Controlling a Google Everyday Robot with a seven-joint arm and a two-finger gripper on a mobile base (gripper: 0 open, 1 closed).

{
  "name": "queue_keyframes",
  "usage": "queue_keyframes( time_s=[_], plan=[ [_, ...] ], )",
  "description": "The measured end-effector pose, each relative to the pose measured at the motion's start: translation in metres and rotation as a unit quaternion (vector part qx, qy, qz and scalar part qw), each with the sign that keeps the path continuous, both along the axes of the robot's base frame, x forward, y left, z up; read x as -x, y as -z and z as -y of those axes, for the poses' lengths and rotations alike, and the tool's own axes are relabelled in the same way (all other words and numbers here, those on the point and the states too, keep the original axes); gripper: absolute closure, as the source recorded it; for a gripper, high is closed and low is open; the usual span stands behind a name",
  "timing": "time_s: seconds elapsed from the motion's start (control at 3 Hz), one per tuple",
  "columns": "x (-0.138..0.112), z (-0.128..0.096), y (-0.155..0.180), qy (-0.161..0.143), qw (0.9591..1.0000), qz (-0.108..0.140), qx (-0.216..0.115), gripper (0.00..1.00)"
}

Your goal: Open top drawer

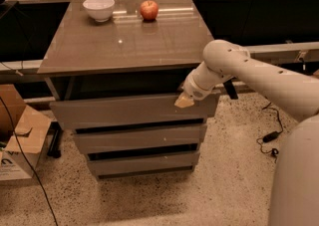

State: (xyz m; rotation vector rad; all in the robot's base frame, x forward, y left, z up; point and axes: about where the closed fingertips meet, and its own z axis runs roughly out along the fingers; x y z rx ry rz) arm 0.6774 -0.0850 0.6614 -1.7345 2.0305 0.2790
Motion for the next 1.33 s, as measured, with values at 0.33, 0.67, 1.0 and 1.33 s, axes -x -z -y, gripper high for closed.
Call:
queue_keyframes(
  time_s=[0.33,0.67,1.0,1.33],
  plan=[
    [0.012,-0.001,-0.007,0.002,0.9999,-0.012,-0.008,0.63],
    [0.012,-0.001,-0.007,0.002,0.9999,-0.012,-0.008,0.40],
    [0.012,-0.001,-0.007,0.002,0.9999,-0.012,-0.008,0.17],
    [0.023,0.005,0.000,-0.006,0.9992,-0.034,0.023,0.00]
  ],
)
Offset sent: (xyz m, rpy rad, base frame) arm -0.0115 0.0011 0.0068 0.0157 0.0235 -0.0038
